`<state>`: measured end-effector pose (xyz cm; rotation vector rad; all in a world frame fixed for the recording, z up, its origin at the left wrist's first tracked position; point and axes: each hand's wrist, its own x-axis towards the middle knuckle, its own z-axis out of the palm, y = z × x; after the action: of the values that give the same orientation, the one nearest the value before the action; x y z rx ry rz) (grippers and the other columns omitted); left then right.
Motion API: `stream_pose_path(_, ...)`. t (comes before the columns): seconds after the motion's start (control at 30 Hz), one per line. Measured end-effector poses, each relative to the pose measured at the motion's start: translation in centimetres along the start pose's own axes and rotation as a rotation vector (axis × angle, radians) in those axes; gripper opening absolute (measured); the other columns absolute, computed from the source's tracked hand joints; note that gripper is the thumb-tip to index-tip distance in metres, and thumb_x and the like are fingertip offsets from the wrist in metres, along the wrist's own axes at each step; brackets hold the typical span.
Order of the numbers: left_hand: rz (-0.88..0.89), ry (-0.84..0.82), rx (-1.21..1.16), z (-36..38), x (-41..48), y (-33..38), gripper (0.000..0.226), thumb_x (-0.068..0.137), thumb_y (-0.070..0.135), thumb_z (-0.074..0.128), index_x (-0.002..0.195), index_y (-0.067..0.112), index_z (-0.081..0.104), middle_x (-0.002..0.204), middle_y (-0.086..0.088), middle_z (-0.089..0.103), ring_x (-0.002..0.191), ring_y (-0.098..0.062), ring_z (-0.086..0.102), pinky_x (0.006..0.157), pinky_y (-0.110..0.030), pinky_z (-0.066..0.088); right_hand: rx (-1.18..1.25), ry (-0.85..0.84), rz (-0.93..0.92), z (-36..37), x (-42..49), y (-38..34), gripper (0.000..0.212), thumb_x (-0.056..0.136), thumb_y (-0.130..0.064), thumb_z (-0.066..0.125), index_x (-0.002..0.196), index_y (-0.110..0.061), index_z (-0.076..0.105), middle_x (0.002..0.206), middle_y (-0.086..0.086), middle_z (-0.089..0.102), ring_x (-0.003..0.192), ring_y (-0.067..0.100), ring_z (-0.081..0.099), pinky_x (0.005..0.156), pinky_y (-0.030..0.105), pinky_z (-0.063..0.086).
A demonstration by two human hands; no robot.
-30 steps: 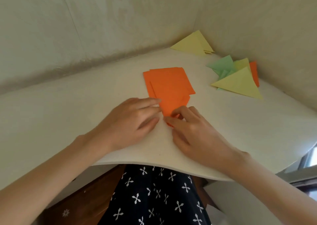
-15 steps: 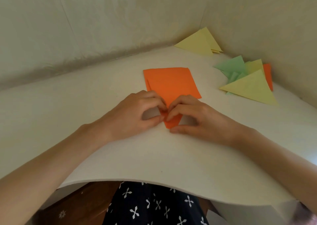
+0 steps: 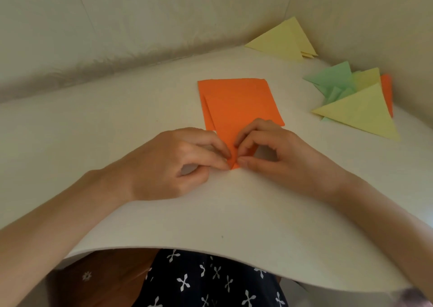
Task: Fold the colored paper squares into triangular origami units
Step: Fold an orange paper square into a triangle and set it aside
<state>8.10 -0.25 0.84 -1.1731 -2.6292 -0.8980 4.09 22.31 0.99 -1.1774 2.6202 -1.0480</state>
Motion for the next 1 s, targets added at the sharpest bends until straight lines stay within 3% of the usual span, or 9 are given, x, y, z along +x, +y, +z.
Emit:
stream_pose_path(0.1, 0.035, -0.057, 0.083, -0.3, -0.2, 0.3, 0.037, 0.083, 0.013, 0.043, 0.103, 0.016, 0.074, 0.112, 0.003, 0.066, 0.096, -0.008, 0.063, 0.079, -0.016, 0.047, -0.018, 0.017, 0.032, 0.5, 0.1, -0.4, 0.003, 0.080, -0.026, 0.062, 0.079, -0.026, 0.060, 0.100, -0.014, 0.053, 0.094, 0.003, 0.046, 0.084, 0.004, 0.029)
stream_pose_path(0.27, 0.089, -0.094, 0.222, -0.3, -0.3, 0.8, 0.041, 0.082, 0.013, 0.040, 0.105, 0.016, 0.073, 0.111, -0.001, 0.068, 0.088, -0.016, 0.067, 0.066, -0.030, 0.055, -0.088, 0.055, 0.112, 1.0, 0.2, -1.0, 0.006, 0.075, -0.029, 0.057, 0.073, -0.023, 0.056, 0.094, -0.010, 0.048, 0.092, 0.016, 0.045, 0.082, 0.010, 0.029)
stream_pose_path(0.47, 0.087, -0.108, 0.232, -0.2, -0.3, 0.8, 0.041, 0.081, 0.014, 0.041, 0.104, 0.018, 0.074, 0.111, -0.001, 0.067, 0.090, -0.011, 0.061, 0.067, -0.027, 0.050, -0.082, 0.047, 0.154, 0.9, 0.2, -1.1, 0.008, 0.072, -0.033, 0.057, 0.070, -0.025, 0.054, 0.094, -0.019, 0.044, 0.098, 0.019, 0.044, 0.085, 0.009, 0.027)
stream_pose_path(0.63, 0.067, -0.124, 0.212, -0.3, -0.3, 0.9, 0.042, 0.080, 0.013, 0.040, 0.104, 0.018, 0.074, 0.112, -0.001, 0.067, 0.089, -0.007, 0.057, 0.070, -0.012, 0.037, -0.088, 0.037, 0.151, 0.9, 0.2, -1.1, 0.007, 0.072, -0.033, 0.057, 0.070, -0.029, 0.052, 0.096, -0.019, 0.044, 0.099, 0.017, 0.043, 0.085, 0.007, 0.026)
stream_pose_path(0.73, 0.075, -0.105, 0.216, -0.2, -0.3, 0.9, 0.043, 0.081, 0.012, 0.038, 0.104, 0.017, 0.074, 0.111, -0.002, 0.067, 0.090, -0.014, 0.066, 0.067, -0.029, 0.054, -0.099, 0.020, 0.148, 0.8, 0.2, -1.1, 0.010, 0.073, -0.034, 0.056, 0.068, -0.035, 0.048, 0.097, -0.018, 0.044, 0.097, 0.016, 0.042, 0.084, 0.007, 0.025)
stream_pose_path(0.8, 0.078, -0.099, 0.203, -0.2, -0.2, 0.9, 0.043, 0.081, 0.012, 0.038, 0.104, 0.015, 0.074, 0.110, -0.003, 0.067, 0.088, -0.020, 0.068, 0.063, -0.036, 0.056, -0.112, 0.023, 0.145, 0.8, 0.2, -1.2, 0.013, 0.073, -0.034, 0.056, 0.068, -0.037, 0.044, 0.095, -0.017, 0.043, 0.096, 0.017, 0.042, 0.084, 0.008, 0.025)
stream_pose_path(0.9, 0.064, -0.109, 0.173, -0.2, -0.1, 0.9, 0.047, 0.078, 0.012, 0.038, 0.112, 0.015, 0.071, 0.109, -0.001, 0.066, 0.087, -0.018, 0.067, 0.063, -0.036, 0.056, -0.144, 0.049, 0.125, 0.9, 0.1, -1.1, 0.011, 0.073, -0.037, 0.056, 0.073, -0.030, 0.047, 0.096, -0.009, 0.044, 0.096, 0.021, 0.043, 0.083, 0.016, 0.027)
stream_pose_path(1.0, 0.059, -0.122, 0.203, -0.2, -0.2, 1.0, 0.048, 0.078, 0.013, 0.037, 0.114, 0.019, 0.070, 0.109, 0.001, 0.064, 0.087, -0.014, 0.063, 0.059, -0.031, 0.053, -0.215, 0.061, 0.099, 1.1, 0.0, -0.6, 0.029, 0.074, -0.048, 0.045, 0.087, -0.023, 0.050, 0.105, -0.001, 0.046, 0.097, 0.022, 0.042, 0.083, 0.025, 0.027)
